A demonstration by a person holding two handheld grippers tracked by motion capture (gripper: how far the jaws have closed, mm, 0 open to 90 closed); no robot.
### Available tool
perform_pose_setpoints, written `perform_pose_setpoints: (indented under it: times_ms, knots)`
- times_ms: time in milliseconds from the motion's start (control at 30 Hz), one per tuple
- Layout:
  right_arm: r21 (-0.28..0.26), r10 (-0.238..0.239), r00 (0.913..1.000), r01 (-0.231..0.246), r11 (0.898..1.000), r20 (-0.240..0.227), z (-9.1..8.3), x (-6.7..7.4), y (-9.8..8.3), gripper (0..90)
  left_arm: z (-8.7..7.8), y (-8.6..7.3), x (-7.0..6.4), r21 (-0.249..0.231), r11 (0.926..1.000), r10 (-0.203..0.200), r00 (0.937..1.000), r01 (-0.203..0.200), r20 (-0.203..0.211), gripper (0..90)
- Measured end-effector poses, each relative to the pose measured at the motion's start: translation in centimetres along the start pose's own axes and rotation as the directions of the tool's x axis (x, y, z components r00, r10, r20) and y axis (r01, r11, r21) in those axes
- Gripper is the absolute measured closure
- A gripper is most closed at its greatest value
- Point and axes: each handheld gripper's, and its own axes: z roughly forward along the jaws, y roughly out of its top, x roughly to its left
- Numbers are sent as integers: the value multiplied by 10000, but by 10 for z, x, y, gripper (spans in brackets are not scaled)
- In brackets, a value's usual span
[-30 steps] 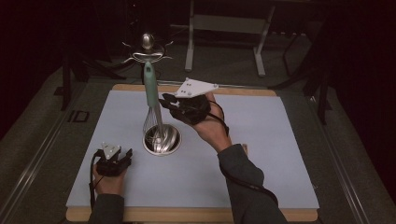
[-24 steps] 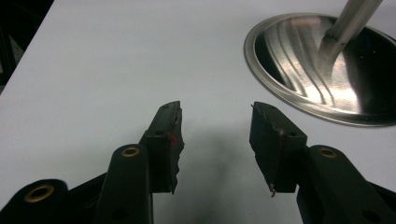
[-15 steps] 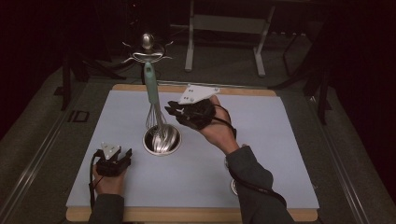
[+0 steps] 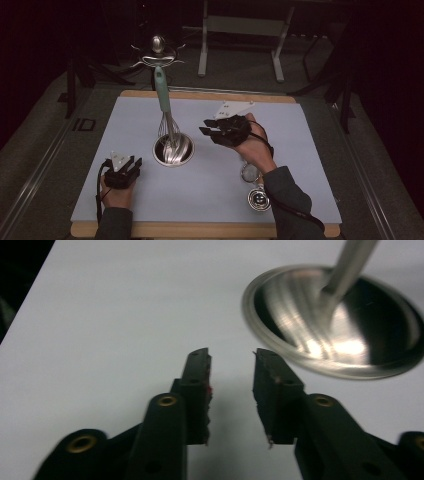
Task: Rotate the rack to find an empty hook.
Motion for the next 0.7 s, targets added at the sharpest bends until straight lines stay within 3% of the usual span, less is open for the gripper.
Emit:
perform_pose_setpoints:
  times_ms: [100, 167, 367, 533, 600, 700]
  knots:
    - [171, 234, 9997, -235, 9996, 87, -4, -4, -12, 687, -9, 11, -3, -540, 9984, 210, 9991, -189, 373, 766]
    - [285, 309, 9994, -312, 9991, 124, -7, -6, -20, 680, -15, 19, -5, -843, 9956, 422, 9987, -397, 275, 763]
    - [783, 791, 9946, -843, 9934, 666, -14, -10, -44, 677, -27, 47, -7, -1344, 9893, 665, 9954, -568, 689, 734]
    - [1057, 1079, 9888, -1188, 9873, 1035, -16, -14, -66, 678, -35, 66, -8, -2033, 9783, 597, 9935, -390, 966, 758]
    - [1141, 1172, 9864, -1304, 9849, 1156, -16, -16, -75, 674, -40, 74, -9, -2377, 9704, 727, 9905, -432, 1167, 792]
    - [1219, 1456, 9804, -1620, 9792, 1331, -18, -19, -90, 666, -45, 86, -10, -2753, 9613, 618, 9824, -110, 1765, 841]
